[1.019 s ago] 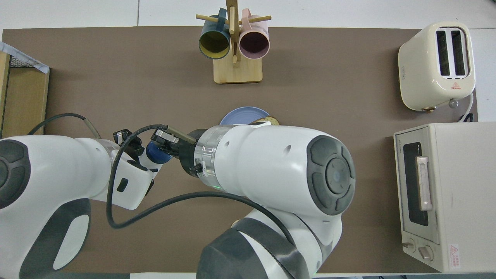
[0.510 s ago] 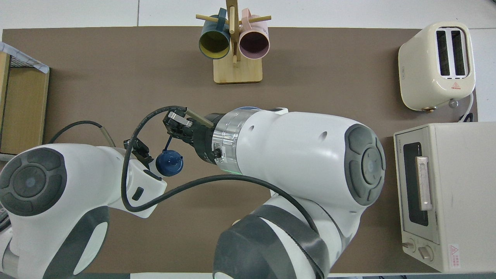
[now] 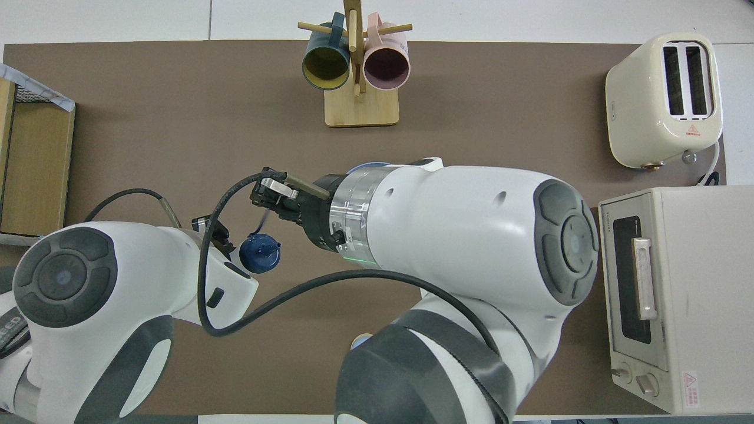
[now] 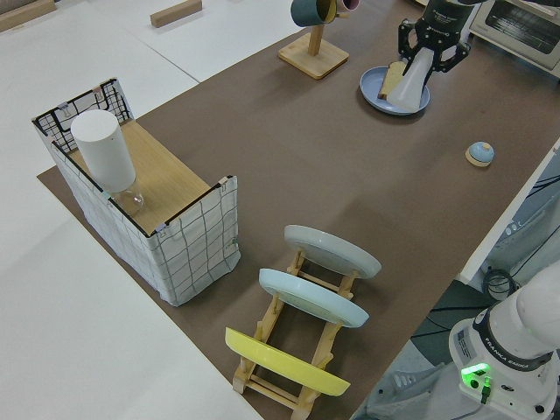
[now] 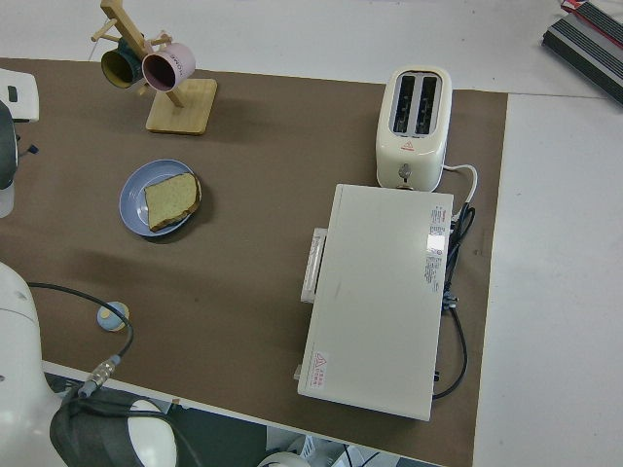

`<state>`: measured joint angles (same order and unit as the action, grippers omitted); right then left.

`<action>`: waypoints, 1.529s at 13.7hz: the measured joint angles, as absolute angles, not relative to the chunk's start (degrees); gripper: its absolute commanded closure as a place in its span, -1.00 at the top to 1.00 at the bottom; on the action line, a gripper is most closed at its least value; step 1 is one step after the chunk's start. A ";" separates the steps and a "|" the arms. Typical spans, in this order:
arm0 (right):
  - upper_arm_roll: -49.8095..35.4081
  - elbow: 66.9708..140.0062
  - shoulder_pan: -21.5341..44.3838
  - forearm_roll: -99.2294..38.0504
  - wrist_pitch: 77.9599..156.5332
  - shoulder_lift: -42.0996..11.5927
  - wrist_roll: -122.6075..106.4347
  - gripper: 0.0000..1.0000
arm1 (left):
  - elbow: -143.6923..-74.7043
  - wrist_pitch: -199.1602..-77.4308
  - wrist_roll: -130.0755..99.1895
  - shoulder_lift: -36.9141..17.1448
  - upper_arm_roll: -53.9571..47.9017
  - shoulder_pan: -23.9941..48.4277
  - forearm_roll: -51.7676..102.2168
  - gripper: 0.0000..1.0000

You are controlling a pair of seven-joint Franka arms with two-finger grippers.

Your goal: Put bread on plate and add seasoning

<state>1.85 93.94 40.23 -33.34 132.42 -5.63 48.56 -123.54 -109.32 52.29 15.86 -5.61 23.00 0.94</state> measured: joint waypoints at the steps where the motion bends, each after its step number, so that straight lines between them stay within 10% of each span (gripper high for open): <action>1: 1.90 94.27 39.93 -33.34 132.20 -5.40 48.51 1.00 | -123.65 -109.31 52.20 15.87 -5.60 23.00 0.93 -1.00; 11: 2.57 98.83 18.16 -12.67 107.50 -2.01 19.81 1.00 | -119.64 -105.92 43.87 12.67 -8.29 23.06 -11.80 -1.00; 16: 2.60 90.42 8.17 -4.84 88.43 -1.39 10.28 1.00 | -108.74 -97.54 34.47 -0.39 -10.04 29.23 -21.24 -1.00; 21: 2.51 88.91 4.76 -0.83 85.32 -0.62 5.52 1.00 | -93.75 -85.17 29.18 -15.40 -10.07 36.05 -27.46 -1.00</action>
